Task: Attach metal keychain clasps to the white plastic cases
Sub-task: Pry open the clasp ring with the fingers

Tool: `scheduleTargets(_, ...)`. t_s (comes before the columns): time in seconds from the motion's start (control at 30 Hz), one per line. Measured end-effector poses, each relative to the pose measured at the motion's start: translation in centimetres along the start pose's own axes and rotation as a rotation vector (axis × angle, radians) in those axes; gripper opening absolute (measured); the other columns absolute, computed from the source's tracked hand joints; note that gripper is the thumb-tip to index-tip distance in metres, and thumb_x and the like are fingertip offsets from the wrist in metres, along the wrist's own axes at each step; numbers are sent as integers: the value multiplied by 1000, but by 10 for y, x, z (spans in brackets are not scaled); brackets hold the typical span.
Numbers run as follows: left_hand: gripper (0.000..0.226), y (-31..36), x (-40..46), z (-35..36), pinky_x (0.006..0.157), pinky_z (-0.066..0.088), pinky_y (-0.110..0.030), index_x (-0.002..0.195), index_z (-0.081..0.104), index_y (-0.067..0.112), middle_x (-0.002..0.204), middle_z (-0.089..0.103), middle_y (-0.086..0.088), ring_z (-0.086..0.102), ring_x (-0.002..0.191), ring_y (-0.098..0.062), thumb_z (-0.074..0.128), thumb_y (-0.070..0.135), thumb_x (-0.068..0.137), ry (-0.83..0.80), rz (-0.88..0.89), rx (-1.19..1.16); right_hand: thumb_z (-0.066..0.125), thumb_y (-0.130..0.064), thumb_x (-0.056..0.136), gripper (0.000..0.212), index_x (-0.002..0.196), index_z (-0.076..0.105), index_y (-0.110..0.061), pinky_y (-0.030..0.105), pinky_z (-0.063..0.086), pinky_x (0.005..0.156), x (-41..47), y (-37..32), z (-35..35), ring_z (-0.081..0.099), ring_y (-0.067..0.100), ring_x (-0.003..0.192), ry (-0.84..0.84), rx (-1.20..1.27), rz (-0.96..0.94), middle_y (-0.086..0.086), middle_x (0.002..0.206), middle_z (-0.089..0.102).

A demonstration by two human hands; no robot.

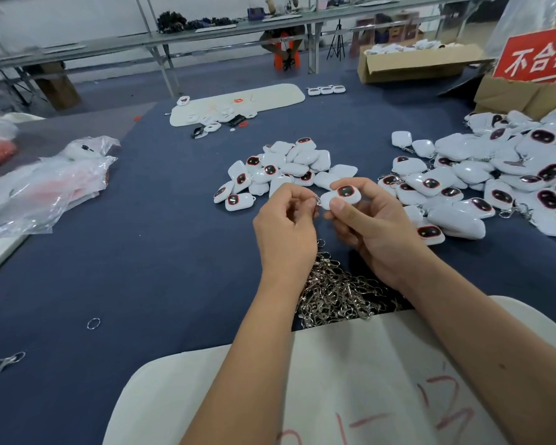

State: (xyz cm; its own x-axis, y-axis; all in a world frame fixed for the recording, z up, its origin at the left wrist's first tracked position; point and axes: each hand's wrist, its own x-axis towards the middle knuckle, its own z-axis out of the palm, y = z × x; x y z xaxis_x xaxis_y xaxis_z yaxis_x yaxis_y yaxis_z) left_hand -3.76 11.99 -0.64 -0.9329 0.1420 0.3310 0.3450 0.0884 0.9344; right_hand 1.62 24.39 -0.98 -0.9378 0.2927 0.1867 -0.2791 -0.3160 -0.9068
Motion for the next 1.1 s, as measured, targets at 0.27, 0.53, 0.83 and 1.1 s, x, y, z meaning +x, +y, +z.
scheduleTargets(0.27, 15, -4, -1, -5, 68, 47, -46, 84, 65, 10, 76, 62, -1, 56, 75, -24, 58, 3, 95, -90, 347, 361, 73, -21, 83, 34, 113, 61, -11, 19, 35, 47, 0, 0, -1, 46, 11, 54, 41, -12, -12, 7, 75, 67)
scheduleTargets(0.53, 9, 5, -4, 8, 70, 54, -23, 96, 74, 8, 73, 72, 3, 63, 68, -8, 65, 9, 99, -95, -289, -290, 71, -17, 88, 40, 126, 61, -14, 18, 40, 51, 3, -2, -7, 50, 11, 60, 19, 68, -26, 9, 86, 70)
scheduleTargets(0.83, 13, 12, -3, 2, 67, 51, -23, 89, 69, 10, 76, 72, -4, 65, 74, -12, 63, 3, 98, -112, -358, -519, 72, -18, 88, 34, 121, 65, -18, 21, 38, 51, 3, 0, -6, 45, 15, 62, -42, 21, -19, 4, 78, 61)
scheduleTargets(1.1, 16, 10, -4, 4, 72, 53, -30, 84, 62, 11, 71, 65, 6, 70, 73, -11, 58, 4, 97, -64, -246, -340, 70, -18, 89, 33, 120, 63, -13, 22, 38, 52, 1, 0, -4, 45, 14, 59, -33, 10, -3, 7, 78, 67)
